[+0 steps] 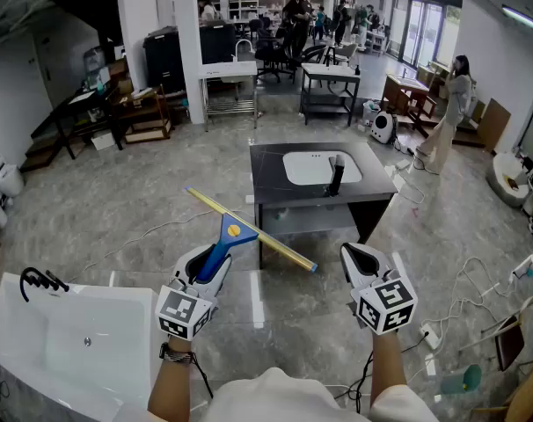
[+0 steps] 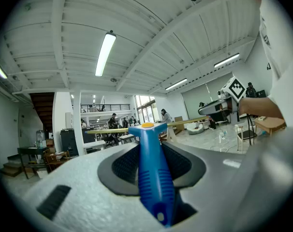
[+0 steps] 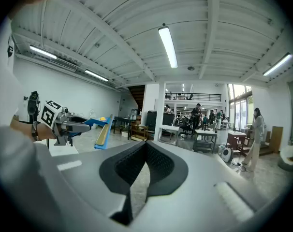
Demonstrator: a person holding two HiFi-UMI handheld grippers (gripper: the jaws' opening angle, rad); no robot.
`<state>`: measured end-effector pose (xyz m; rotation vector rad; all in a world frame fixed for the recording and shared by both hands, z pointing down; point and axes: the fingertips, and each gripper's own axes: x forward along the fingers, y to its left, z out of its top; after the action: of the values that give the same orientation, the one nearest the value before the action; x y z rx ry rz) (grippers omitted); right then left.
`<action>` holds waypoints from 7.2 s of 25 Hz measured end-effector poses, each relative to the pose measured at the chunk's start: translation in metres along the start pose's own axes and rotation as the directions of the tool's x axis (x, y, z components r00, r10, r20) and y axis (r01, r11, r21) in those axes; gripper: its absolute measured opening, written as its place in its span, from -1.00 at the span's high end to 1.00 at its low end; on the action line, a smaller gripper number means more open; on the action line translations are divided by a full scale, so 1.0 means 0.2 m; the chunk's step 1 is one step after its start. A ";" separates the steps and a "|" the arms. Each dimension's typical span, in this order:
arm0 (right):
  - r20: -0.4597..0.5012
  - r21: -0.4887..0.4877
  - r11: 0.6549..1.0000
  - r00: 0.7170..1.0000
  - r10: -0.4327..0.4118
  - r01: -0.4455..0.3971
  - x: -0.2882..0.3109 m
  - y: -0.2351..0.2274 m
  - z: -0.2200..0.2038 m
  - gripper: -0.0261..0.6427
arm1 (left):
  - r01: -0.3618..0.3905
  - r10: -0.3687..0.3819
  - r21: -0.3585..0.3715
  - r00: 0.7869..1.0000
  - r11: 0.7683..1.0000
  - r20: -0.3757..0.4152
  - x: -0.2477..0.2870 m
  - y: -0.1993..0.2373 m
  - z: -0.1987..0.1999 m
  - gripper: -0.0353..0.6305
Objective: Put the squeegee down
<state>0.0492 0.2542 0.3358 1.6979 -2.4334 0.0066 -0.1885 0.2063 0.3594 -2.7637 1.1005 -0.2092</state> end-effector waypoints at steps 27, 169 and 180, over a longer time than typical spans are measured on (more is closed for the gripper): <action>0.035 0.111 0.992 0.998 0.061 -0.065 -0.24 -0.28 -0.16 0.90 | -0.033 0.032 -0.030 0.999 0.999 -0.037 0.10 -0.37 -0.02 0.47; -0.273 0.343 0.939 0.956 0.106 -0.006 3.48 -2.42 -0.76 0.90 | -0.047 -0.094 -0.253 0.852 0.966 -0.515 4.11 1.89 -1.84 0.47; -0.304 0.351 0.936 0.948 0.099 0.015 3.46 -2.50 -0.83 0.90 | -0.053 -0.082 -0.219 0.823 0.974 -0.563 4.17 1.88 -1.97 0.47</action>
<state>0.3068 -0.5490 0.5527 1.6146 -2.3190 0.7046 0.0865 -0.6767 0.7296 -2.9935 1.2898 -1.0371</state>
